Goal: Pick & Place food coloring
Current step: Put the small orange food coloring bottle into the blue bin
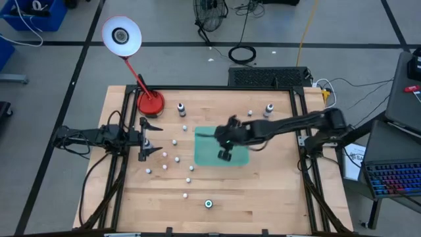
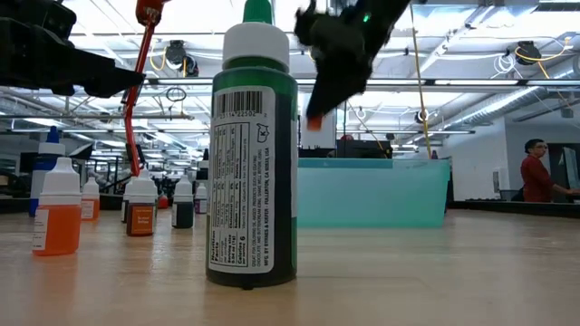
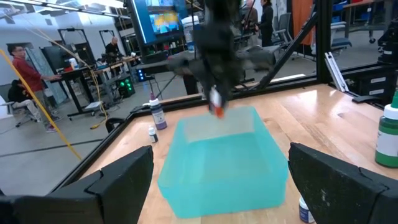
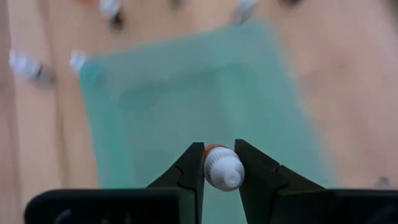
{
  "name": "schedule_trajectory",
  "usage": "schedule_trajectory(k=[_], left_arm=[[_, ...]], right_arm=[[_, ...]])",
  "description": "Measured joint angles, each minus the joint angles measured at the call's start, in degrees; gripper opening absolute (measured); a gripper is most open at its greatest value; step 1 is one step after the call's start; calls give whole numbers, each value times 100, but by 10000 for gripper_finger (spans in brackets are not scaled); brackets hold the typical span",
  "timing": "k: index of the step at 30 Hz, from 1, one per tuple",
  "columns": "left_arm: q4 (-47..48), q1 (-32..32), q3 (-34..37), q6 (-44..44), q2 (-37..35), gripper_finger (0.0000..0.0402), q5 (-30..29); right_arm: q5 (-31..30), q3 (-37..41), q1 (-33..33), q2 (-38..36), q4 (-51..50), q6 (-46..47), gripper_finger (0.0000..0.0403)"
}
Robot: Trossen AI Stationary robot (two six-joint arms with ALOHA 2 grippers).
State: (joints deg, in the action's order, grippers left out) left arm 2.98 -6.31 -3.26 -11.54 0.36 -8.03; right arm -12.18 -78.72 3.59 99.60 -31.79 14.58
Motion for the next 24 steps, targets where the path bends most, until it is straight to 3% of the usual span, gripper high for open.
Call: schedule_trajectory(k=[7,17,24], left_arm=[[0,0,1,0,0,365,0],[-2,0,-1,1,0,365,0],[-4,0,0,-1,0,365,0]], right_arm=[[491,0,54,944,-69,255,59],[480,89,62,1188,-7,278,59],[481,259,60,1185,20,446,125]])
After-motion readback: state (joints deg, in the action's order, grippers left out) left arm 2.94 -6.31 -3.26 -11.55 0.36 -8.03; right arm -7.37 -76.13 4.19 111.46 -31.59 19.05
